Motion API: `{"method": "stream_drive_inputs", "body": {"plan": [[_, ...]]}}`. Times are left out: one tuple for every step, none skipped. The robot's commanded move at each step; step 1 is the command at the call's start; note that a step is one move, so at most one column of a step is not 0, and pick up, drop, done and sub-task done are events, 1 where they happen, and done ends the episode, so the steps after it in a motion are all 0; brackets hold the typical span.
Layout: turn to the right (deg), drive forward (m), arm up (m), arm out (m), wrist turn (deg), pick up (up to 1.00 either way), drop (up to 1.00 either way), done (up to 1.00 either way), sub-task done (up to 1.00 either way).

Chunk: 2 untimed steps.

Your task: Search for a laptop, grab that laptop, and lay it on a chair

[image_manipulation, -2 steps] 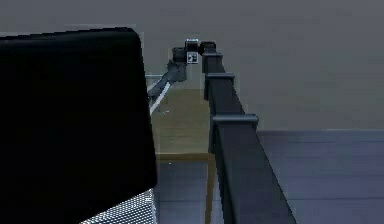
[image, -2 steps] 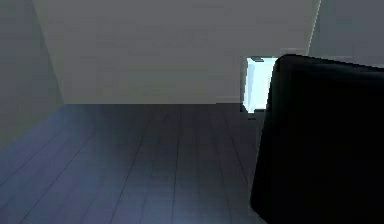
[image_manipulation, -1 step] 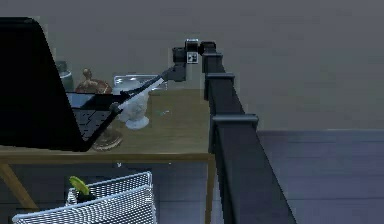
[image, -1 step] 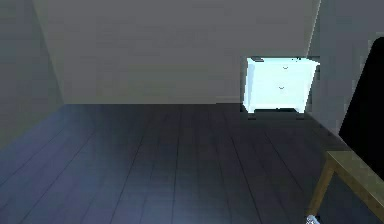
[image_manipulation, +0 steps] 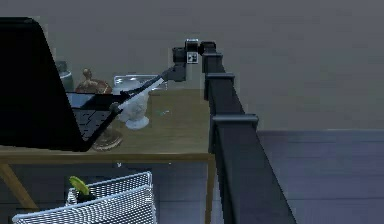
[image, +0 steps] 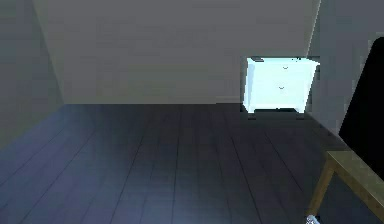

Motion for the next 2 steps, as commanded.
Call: {"method": "stream_drive_inputs", "body": {"plan": [[0.0, 0.0, -0.5, 0.0, 0.0, 0.0, 0.0, 0.0, 0.0], [0.0, 0.0, 0.0, 0.0, 0.0, 0.0, 1.0, 0.0, 0.0]]}}
